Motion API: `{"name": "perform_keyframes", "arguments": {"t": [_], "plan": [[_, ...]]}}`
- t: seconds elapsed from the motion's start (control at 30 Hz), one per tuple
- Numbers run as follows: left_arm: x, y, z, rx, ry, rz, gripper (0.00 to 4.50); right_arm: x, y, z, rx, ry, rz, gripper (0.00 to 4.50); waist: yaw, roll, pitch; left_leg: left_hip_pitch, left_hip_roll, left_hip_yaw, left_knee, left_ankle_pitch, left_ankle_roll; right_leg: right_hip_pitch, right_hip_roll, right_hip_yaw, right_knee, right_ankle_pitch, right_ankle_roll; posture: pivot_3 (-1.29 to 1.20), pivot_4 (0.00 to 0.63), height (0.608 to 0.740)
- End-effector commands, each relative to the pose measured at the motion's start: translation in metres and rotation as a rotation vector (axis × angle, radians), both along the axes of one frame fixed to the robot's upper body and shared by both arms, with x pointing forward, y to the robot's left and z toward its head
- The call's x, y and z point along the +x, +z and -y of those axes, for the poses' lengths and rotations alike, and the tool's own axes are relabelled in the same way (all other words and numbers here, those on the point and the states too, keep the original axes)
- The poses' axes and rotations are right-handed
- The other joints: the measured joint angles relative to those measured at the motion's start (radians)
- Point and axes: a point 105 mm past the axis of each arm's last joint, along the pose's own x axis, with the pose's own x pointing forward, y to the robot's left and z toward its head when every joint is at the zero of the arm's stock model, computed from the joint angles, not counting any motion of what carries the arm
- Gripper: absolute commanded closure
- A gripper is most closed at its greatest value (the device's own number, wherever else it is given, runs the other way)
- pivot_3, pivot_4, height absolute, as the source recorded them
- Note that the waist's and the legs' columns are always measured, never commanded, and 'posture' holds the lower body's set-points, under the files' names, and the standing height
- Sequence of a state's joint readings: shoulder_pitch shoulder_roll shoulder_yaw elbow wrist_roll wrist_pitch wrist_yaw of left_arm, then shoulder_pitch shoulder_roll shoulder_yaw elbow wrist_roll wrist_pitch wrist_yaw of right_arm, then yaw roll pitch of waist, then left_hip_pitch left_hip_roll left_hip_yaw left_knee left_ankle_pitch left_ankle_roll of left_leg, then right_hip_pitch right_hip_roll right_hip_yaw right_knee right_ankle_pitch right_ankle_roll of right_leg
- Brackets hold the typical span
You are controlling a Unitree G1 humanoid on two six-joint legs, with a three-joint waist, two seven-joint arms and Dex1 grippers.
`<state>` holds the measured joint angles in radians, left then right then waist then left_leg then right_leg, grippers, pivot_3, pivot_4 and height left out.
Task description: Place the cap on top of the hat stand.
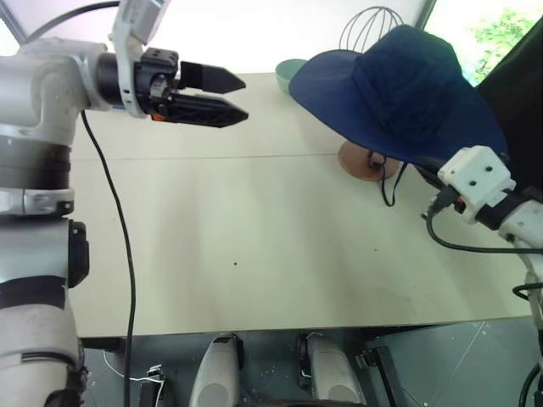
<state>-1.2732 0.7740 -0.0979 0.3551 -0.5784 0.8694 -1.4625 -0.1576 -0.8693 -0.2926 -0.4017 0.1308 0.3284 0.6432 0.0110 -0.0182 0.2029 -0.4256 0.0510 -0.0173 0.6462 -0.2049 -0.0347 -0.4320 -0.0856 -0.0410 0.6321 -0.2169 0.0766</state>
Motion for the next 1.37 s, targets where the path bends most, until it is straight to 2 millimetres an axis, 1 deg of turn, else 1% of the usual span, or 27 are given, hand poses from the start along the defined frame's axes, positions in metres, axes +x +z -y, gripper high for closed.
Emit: {"name": "perform_keyframes", "arguments": {"t": [0.03, 0.07, 0.1, 0.17, 0.2, 0.23, 0.33, 0.37, 0.47, 0.53, 0.63, 0.67, 0.73, 0.77, 0.8, 0.93, 1.03, 1.1, 1.23, 1.37], "plan": [[-0.005, 0.019, -0.003, -0.03, 0.004, 0.074, 0.0, -0.009, 0.014, 0.002, -0.037, 0.012, 0.032, 4.44, 0.0, 0.0, 0.0, 0.0, 0.0, 0.0, 0.0, 0.0, 0.0, 0.0, 0.0, 0.0, 0.0, 0.0, 0.0, 0.0, 0.15, 0.735], [-0.004, 0.02, -0.003, -0.032, 0.005, 0.075, 0.0, -0.01, 0.016, 0.005, -0.027, 0.004, 0.031, 4.44, 0.001, 0.0, 0.0, 0.0, 0.0, 0.0, 0.0, 0.0, 0.0, 0.0, 0.0, 0.0, 0.0, 0.0, 0.0, 0.0, 0.15, 0.735], [-0.004, 0.021, -0.003, -0.035, 0.005, 0.076, 0.0, -0.012, 0.019, 0.006, -0.003, 0.004, 0.027, 4.2, 0.001, 0.0, 0.0, 0.0, 0.0, 0.0, 0.0, 0.0, 0.0, 0.0, 0.0, 0.0, 0.0, 0.0, 0.0, 0.0, 0.15, 0.735], [-0.004, 0.022, -0.003, -0.039, 0.006, 0.078, 0.0, -0.016, 0.019, 0.005, 0.006, 0.019, 0.005, 3.53, 0.001, 0.0, 0.0, 0.0, 0.0, 0.0, 0.0, 0.0, 0.0, 0.0, 0.0, 0.0, 0.0, 0.0, 0.0, 0.0, 0.15, 0.735], [-0.004, 0.022, -0.003, -0.04, 0.006, 0.078, 0.0, -0.017, 0.019, 0.004, -0.013, 0.02, 0.004, 3.02, 0.001, 0.0, 0.0, 0.0, 0.0, 0.0, 0.0, 0.0, 0.0, 0.0, 0.0, 0.0, 0.0, 0.0, 0.0, 0.0, 0.15, 0.735], [-0.003, 0.022, -0.002, -0.04, 0.006, 0.078, 0.0, -0.017, 0.019, 0.004, -0.028, 0.019, 0.005, 2.63, 0.001, 0.0, 0.0, 0.0, 0.0, 0.0, 0.0, 0.0, 0.0, 0.0, 0.0, 0.0, 0.0, 0.0, 0.0, 0.0, 0.15, 0.735], [-0.002, 0.021, -0.001, -0.038, 0.003, 0.081, 0.0, -0.023, 0.02, -0.005, -0.041, 0.066, 0.004, 0.87, 0.001, 0.0, 0.0, 0.0, 0.0, 0.0, 0.0, 0.0, 0.0, 0.0, 0.0, 0.0, 0.0, 0.0, 0.0, 0.0, 0.15, 0.735], [-0.002, 0.021, -0.001, -0.039, -0.001, 0.081, 0.0, -0.028, 0.021, -0.008, -0.032, 0.095, -0.012, 0.42, 0.001, 0.0, 0.0, 0.0, 0.0, 0.0, 0.0, 0.0, 0.0, 0.0, 0.0, 0.0, 0.0, 0.0, 0.0, 0.0, 0.15, 0.735], [-0.003, 0.021, -0.001, -0.039, -0.01, 0.081, 0.0, -0.051, 0.023, -0.015, 0.004, 0.192, -0.124, 0.42, 0.002, 0.0, 0.0, 0.0, 0.0, 0.0, 0.0, 0.0, 0.0, 0.0, 0.0, 0.0, 0.0, 0.0, 0.0, 0.0, 0.15, 0.735], [-0.003, 0.02, -0.001, -0.036, -0.012, 0.082, 0.0, -0.065, 0.025, -0.012, 0.004, 0.222, -0.192, 0.42, 0.003, 0.0, 0.0, 0.0, 0.0, 0.0, 0.0, 0.0, 0.0, 0.0, 0.0, 0.0, 0.0, 0.0, 0.0, 0.0, 0.15, 0.735], [-0.005, 0.02, -0.003, -0.032, -0.016, 0.08, 0.0, -0.083, 0.04, -0.004, 0.046, 0.255, -0.254, 0.42, 0.002, -0.001, 0.0, 0.0, 0.0, 0.0, 0.0, 0.0, 0.0, 0.001, 0.0, 0.0, -0.001, 0.0, 0.0, 0.0, 0.15, 0.735], [-0.005, 0.019, -0.004, -0.031, -0.016, 0.08, 0.0, -0.086, 0.054, 0.004, 0.084, 0.248, -0.247, 0.42, 0.002, -0.001, 0.0, 0.0, 0.0, 0.0, 0.0, 0.0, 0.0, 0.001, 0.0, 0.0, -0.001, 0.0, 0.0, 0.0, 0.15, 0.735], [-0.006, 0.018, -0.008, -0.025, -0.01, 0.083, 0.0, -0.085, 0.082, 0.025, 0.203, 0.21, -0.237, 0.42, -0.002, 0.0, 0.0, 0.001, 0.0, 0.0, 0.001, 0.0, 0.0, 0.001, 0.0, 0.0, -0.001, 0.0, 0.0, 0.0, 0.15, 0.735], [-0.006, 0.018, -0.011, -0.021, -0.004, 0.085, 0.0, -0.085, 0.093, 0.034, 0.247, 0.196, -0.244, 0.42, -0.003, 0.0, 0.0, 0.001, 0.0, 0.0, 0.001, 0.0, 0.0, 0.001, 0.0, 0.0, -0.001, 0.0, 0.0, 0.0, 0.15, 0.735], [-0.007, 0.018, -0.014, -0.017, 0.004, 0.089, 0.0, -0.084, 0.098, 0.04, 0.276, 0.184, -0.264, 0.42, -0.002, 0.0, 0.0, 0.001, 0.0, 0.0, 0.001, 0.0, 0.0, 0.001, -0.001, 0.0, -0.001, 0.0, 0.0, 0.0, 0.15, 0.735], [-0.01, 0.02, -0.037, 0.002, 0.079, 0.111, 0.0, -0.074, 0.104, 0.066, 0.351, 0.119, -0.361, 0.42, -0.004, 0.0, 0.0, 0.001, 0.0, 0.0, -0.001, -0.002, 0.003, 0.001, 0.0, 0.0, -0.002, 0.0, -0.001, 0.0, 0.15, 0.735], [-0.014, 0.023, -0.057, 0.011, 0.153, 0.128, 0.0, -0.064, 0.109, 0.082, 0.403, 0.094, -0.383, 0.42, -0.009, 0.001, 0.001, 0.0, 0.0, 0.002, -0.001, -0.003, 0.004, -0.001, 0.0, 0.001, -0.002, 0.0, -0.001, 0.0, 0.15, 0.735], [-0.016, 0.026, -0.066, 0.01, 0.185, 0.138, 0.0, -0.058, 0.11, 0.09, 0.415, 0.083, -0.388, 0.42, -0.013, 0.001, 0.001, 0.0, 0.0, 0.003, -0.001, -0.003, 0.004, -0.002, 0.0, 0.002, -0.002, 0.0, -0.001, 0.0, 0.15, 0.735], [-0.018, 0.031, -0.069, 0.001, 0.202, 0.151, 0.0, -0.049, 0.112, 0.1, 0.435, 0.067, -0.384, 0.42, -0.013, 0.001, 0.001, 0.0, 0.0, 0.004, -0.001, -0.003, 0.004, -0.003, -0.001, 0.003, -0.002, -0.001, 0.001, 0.0, 0.15, 0.735], [-0.018, 0.031, -0.059, 0.0, 0.175, 0.157, 0.0, -0.044, 0.109, 0.104, 0.45, 0.077, -0.382, 0.42, -0.014, 0.001, 0.001, -0.001, 0.0, 0.005, -0.001, -0.003, 0.004, -0.003, -0.001, 0.003, -0.002, -0.002, 0.003, 0.0, 0.15, 0.735]]}}
